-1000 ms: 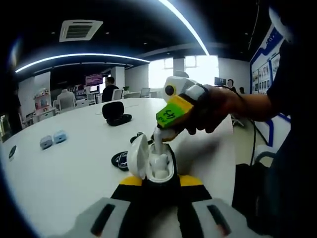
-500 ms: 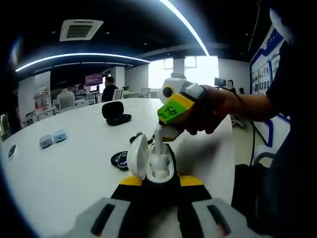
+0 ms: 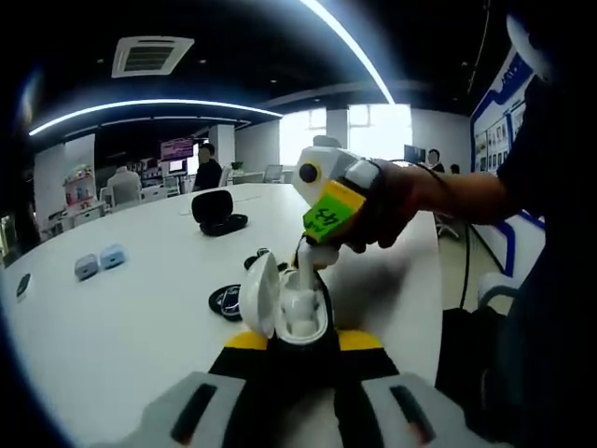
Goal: Pick up the earbuds from the table and place the earbuds into the earbud case
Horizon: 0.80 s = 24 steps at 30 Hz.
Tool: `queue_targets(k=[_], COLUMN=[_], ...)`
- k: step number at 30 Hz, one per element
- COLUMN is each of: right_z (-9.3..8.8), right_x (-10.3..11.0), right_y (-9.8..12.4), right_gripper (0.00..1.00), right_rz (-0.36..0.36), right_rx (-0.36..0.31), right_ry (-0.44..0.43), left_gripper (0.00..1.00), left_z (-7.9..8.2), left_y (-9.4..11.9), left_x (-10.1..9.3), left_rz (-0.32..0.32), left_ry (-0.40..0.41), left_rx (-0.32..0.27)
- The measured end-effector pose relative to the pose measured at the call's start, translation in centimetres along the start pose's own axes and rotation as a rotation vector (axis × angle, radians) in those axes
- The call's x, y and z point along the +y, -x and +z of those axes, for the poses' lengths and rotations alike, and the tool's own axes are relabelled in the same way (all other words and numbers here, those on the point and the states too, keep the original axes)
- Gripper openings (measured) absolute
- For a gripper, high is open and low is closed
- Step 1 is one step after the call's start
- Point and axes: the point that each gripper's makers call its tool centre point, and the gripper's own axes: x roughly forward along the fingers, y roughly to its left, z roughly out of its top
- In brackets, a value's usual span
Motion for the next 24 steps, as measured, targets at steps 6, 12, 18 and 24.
queue_targets(k=[6, 12, 18, 24], right_z=[0.1, -0.4, -0.8, -0.8], right_x=[-0.2, 0.1, 0.3, 0.4], right_y=[0.1, 0.0, -0.1, -0.4], right_gripper=[0.1, 0.1, 0.1, 0.1], right_rz=[-0.038, -0.058, -0.084, -0.091], right_rx=[0.047, 0.175, 0.318, 0.408], right_ry=[0.104, 0.316, 0.461, 0.528], left_gripper=[0.24, 0.24, 0.24, 0.24], left_z=[0.0, 0.0, 0.0, -0.1], left_y=[0.0, -0.1, -0.1, -0.1], left_x=[0.0, 0.0, 0.0, -0.1], left_rz=[0.002, 0.002, 0.0, -0.002], left_ry=[0.001, 0.004, -0.003, -0.005], left_rx=[0.001, 0.0, 0.005, 0.007])
